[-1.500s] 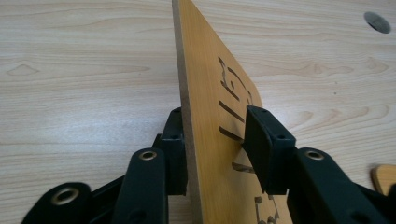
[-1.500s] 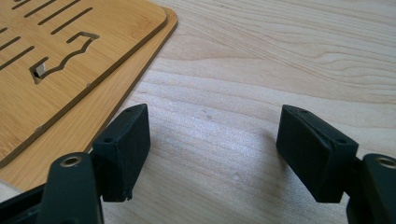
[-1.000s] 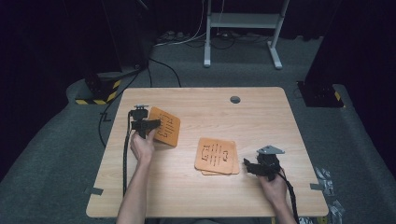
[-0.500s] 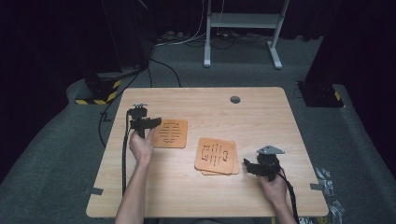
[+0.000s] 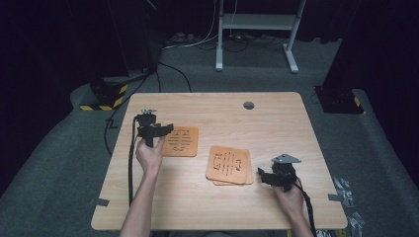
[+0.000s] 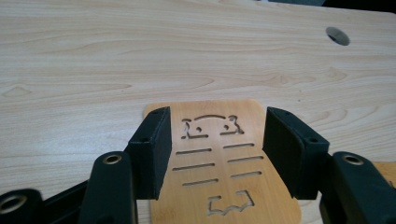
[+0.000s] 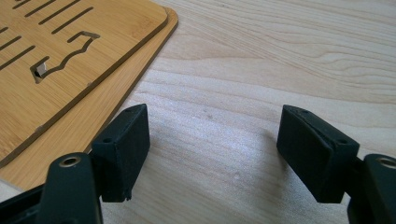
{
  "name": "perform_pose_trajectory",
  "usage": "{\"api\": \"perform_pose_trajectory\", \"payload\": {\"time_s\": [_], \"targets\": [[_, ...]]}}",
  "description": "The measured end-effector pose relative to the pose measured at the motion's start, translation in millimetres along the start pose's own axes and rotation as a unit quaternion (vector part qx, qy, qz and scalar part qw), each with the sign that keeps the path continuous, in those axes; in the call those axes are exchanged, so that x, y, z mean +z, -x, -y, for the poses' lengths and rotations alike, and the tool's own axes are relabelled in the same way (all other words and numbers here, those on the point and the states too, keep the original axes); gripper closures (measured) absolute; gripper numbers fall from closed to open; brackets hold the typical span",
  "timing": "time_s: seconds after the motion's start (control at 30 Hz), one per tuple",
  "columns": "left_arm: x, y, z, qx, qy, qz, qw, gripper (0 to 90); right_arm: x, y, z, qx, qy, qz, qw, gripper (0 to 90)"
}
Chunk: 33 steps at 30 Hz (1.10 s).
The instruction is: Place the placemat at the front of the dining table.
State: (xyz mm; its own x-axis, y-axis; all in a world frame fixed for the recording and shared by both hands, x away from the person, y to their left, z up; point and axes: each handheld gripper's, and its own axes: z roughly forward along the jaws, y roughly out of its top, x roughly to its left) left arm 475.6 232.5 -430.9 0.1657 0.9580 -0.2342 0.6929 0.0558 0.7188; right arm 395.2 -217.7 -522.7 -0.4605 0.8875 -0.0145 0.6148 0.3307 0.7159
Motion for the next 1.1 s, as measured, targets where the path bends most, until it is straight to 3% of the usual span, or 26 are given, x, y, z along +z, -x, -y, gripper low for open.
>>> {"api": "perform_pose_trajectory", "payload": {"time_s": [0.57, 0.77, 1.1], "targets": [[-29.4, 16.8, 5.5, 0.045, 0.011, 0.013, 0.9988, 42.6, 0.2, 0.3, 0.2, -0.003, 0.001, 0.0, 1.0, 25.4], [-44.2, 25.3, 11.4, 0.064, 0.027, 0.012, 0.9975, 42.7, -0.1, -0.1, -0.1, 0.001, 0.0, 0.0, 1.0, 25.4], [-57.2, 28.0, 21.5, 0.069, 0.036, 0.031, 0.9965, 41.5, -0.1, -0.1, -0.1, 0.001, 0.0, 0.0, 1.0, 25.5]]}}
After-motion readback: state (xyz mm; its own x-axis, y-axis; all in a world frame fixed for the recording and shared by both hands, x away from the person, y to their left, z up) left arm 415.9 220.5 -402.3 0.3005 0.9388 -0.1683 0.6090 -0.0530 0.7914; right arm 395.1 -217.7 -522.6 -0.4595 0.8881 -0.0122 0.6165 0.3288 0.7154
